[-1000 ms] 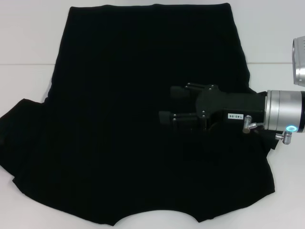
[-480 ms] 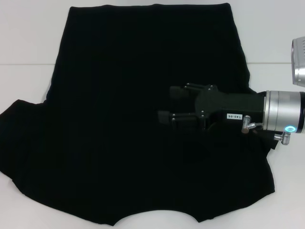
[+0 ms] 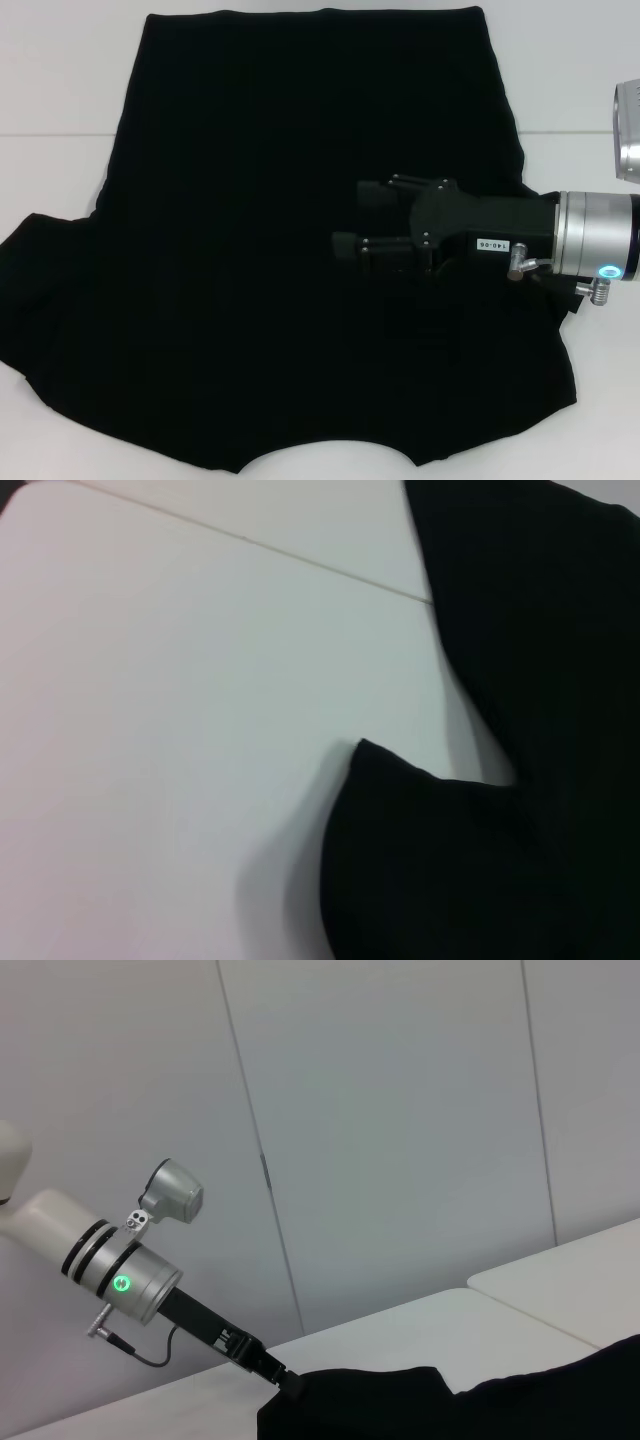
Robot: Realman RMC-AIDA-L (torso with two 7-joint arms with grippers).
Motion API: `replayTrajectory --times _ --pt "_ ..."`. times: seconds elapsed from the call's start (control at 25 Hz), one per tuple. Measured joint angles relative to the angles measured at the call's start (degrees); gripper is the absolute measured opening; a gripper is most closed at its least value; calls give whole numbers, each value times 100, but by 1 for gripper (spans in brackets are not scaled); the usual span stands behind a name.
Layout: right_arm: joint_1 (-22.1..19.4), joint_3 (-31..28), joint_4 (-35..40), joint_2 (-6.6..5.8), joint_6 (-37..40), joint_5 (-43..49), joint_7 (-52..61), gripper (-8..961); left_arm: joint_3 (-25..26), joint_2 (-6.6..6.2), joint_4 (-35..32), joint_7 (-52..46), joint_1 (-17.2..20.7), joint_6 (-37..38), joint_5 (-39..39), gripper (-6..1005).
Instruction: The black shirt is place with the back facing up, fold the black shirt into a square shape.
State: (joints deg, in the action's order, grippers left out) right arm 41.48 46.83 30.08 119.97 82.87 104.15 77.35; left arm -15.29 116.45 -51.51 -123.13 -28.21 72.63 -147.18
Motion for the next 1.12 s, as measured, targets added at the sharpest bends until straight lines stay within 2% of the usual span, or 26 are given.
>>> replayTrajectory --times 0.48,1.12 --pt "17 8 -11 0 0 0 -10 917 232 -33 -87 6 32 332 5 -1" --pt "27 -8 -11 0 0 0 -18 916 191 -18 -24 146 -84 465 84 -2"
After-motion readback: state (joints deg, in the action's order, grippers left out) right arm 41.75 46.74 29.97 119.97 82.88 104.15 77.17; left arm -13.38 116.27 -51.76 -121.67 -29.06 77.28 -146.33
